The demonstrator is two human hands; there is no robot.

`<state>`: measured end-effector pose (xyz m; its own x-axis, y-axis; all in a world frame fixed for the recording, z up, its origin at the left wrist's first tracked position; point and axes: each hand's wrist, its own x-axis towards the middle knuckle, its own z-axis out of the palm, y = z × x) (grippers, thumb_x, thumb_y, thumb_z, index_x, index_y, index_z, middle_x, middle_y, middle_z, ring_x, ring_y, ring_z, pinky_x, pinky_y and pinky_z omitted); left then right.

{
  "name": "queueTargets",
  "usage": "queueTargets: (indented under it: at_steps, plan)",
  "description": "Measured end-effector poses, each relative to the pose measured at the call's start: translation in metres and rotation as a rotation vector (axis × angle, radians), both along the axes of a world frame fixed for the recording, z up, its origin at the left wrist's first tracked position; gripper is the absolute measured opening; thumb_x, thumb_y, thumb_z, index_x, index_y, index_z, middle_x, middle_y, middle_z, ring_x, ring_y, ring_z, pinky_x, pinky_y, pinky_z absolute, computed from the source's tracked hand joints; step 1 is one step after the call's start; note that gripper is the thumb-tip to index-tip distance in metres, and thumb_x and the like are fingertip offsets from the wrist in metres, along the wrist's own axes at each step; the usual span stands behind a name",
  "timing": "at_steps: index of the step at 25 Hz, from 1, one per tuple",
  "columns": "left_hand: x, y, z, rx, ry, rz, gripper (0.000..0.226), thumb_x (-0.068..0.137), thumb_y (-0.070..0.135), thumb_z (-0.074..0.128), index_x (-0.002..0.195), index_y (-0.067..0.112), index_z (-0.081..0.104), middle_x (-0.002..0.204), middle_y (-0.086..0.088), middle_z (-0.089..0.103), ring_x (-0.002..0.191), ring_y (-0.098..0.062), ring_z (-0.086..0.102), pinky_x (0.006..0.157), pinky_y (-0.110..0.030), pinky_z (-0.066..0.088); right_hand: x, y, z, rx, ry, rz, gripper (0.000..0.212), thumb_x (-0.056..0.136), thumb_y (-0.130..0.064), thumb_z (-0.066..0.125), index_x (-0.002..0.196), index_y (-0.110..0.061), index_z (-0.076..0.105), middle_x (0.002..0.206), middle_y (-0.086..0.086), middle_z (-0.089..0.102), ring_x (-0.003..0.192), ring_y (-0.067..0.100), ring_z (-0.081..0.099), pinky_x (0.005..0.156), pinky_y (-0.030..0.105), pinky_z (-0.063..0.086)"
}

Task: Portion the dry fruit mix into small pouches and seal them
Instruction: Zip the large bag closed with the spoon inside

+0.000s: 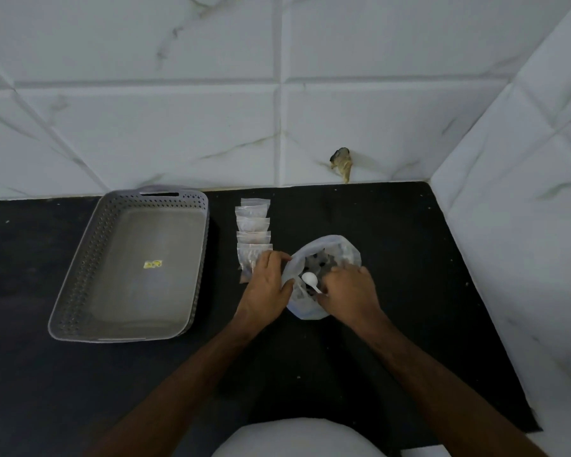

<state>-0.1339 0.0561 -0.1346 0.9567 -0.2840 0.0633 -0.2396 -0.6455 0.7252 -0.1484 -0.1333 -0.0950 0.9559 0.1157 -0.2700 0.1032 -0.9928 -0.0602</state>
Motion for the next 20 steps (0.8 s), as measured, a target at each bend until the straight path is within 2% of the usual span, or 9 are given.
queueTargets:
  at_steps: [5,7,9,10,12,14,16,18,20]
  plan:
    - [-0.008,0.001,-0.002,-0.02,0.052,0.005,0.046,0.092,0.014,0.068,0.133,0.011,0.048,0.126,0.0,0.051,0.114,-0.009,0.051,0.093,-0.019,0.045,-0.011,-0.019,0.016,0.096,-0.075,-0.038,0.012,0.095,-0.037,0.06,0.095,-0.03,0.069,0.092,-0.012,0.063,0.093,0.008,0.058,0.09,0.035,0.047]
    - [-0.008,0.002,-0.005,-0.061,0.105,0.032,0.05,0.093,0.016,0.069,0.137,0.011,0.045,0.13,-0.001,0.052,0.118,-0.01,0.053,0.097,-0.026,0.05,-0.025,-0.04,0.021,0.328,-0.033,-0.17,0.006,0.094,-0.032,0.064,0.09,-0.031,0.069,0.088,-0.012,0.064,0.086,0.004,0.06,0.087,0.033,0.051]
    - [-0.008,0.003,-0.008,-0.09,0.17,0.08,0.055,0.093,0.017,0.069,0.14,0.01,0.042,0.134,-0.003,0.053,0.121,-0.014,0.056,0.098,-0.032,0.053,-0.045,-0.063,0.022,0.712,0.104,-0.437,0.006,0.094,-0.023,0.067,0.09,-0.026,0.07,0.087,-0.007,0.069,0.083,0.005,0.065,0.082,0.028,0.053]
    - [-0.008,0.003,-0.007,-0.111,0.214,0.108,0.055,0.094,0.017,0.069,0.141,0.01,0.041,0.134,-0.004,0.054,0.12,-0.015,0.058,0.097,-0.032,0.055,-0.055,-0.072,0.02,0.875,0.16,-0.556,0.007,0.095,-0.02,0.067,0.09,-0.023,0.072,0.086,-0.004,0.071,0.082,0.006,0.067,0.08,0.027,0.053]
    - [-0.011,0.003,-0.005,-0.167,0.291,0.154,0.05,0.096,0.016,0.067,0.139,0.009,0.042,0.127,-0.003,0.057,0.11,-0.014,0.063,0.088,-0.027,0.056,-0.074,-0.085,0.01,1.015,0.189,-0.69,0.009,0.095,-0.016,0.067,0.09,-0.018,0.074,0.082,0.001,0.073,0.076,0.011,0.064,0.075,0.029,0.051]
    - [-0.014,0.006,-0.006,-0.202,0.347,0.175,0.044,0.097,0.018,0.067,0.135,0.01,0.045,0.12,0.001,0.058,0.103,-0.008,0.064,0.085,-0.026,0.057,-0.086,-0.093,-0.001,1.046,0.199,-0.772,0.01,0.097,-0.014,0.065,0.093,-0.015,0.074,0.081,0.002,0.074,0.074,0.012,0.064,0.072,0.029,0.048]
    - [-0.014,0.009,-0.009,-0.22,0.403,0.171,0.039,0.097,0.021,0.066,0.131,0.012,0.049,0.117,0.003,0.062,0.102,-0.005,0.065,0.089,-0.032,0.059,-0.091,-0.098,-0.014,1.014,0.181,-0.838,0.01,0.097,-0.012,0.064,0.094,-0.014,0.073,0.083,0.003,0.075,0.076,0.013,0.066,0.069,0.027,0.049]
    - [-0.011,0.01,-0.01,-0.214,0.448,0.163,0.037,0.097,0.026,0.067,0.129,0.012,0.053,0.116,0.0,0.066,0.102,-0.007,0.067,0.09,-0.035,0.06,-0.091,-0.101,-0.028,0.909,0.194,-0.846,0.009,0.097,-0.013,0.065,0.091,-0.016,0.072,0.082,0.001,0.075,0.075,0.015,0.069,0.066,0.025,0.05]
    - [-0.01,0.008,-0.008,-0.209,0.482,0.163,0.036,0.096,0.029,0.067,0.127,0.013,0.054,0.112,0.003,0.067,0.1,-0.006,0.067,0.087,-0.032,0.059,-0.086,-0.102,-0.039,0.78,0.238,-0.802,0.008,0.095,-0.017,0.067,0.088,-0.018,0.071,0.081,0.0,0.075,0.074,0.012,0.071,0.065,0.023,0.05]
